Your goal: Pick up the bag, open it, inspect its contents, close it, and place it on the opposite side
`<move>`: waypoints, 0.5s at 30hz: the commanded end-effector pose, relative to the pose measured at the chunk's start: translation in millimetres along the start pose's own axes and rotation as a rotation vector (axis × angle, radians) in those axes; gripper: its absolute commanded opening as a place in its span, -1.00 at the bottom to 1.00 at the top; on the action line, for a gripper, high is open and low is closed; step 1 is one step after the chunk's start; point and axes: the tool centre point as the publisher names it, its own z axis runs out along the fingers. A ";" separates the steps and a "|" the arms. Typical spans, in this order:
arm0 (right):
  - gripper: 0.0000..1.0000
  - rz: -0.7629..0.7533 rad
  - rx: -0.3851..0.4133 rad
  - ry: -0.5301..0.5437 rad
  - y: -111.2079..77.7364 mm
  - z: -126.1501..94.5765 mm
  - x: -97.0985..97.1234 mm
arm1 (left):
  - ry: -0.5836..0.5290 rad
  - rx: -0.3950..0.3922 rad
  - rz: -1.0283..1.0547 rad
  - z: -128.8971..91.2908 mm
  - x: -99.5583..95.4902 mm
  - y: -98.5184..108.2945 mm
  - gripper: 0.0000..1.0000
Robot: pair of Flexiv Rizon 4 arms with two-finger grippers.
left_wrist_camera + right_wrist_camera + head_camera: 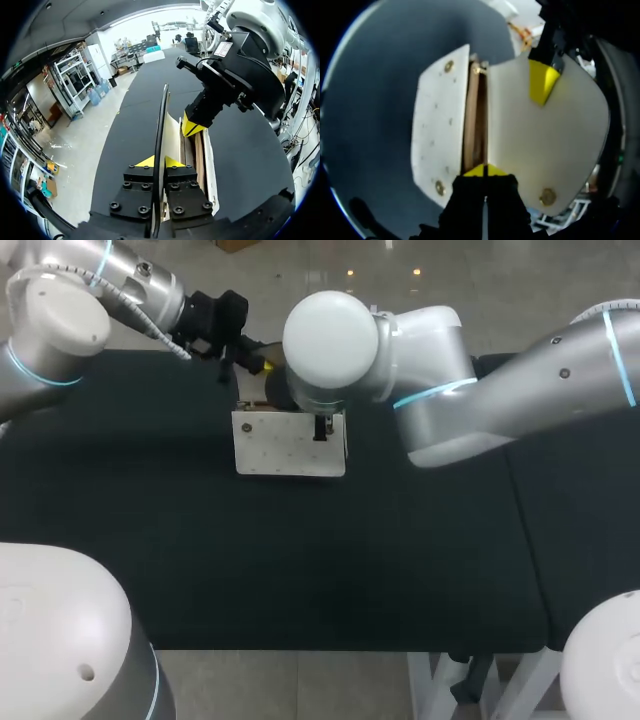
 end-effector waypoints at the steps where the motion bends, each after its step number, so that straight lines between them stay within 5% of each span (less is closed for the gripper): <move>1: -1.00 -0.002 -0.001 0.004 1.8 -2.5 7.0 | -0.016 0.009 -0.007 -0.7 3.8 0.2 -1.00; 15: -1.00 -0.011 -0.015 0.048 6.5 0.0 24.5 | -0.047 0.037 -0.007 -5.1 7.7 -4.2 -1.00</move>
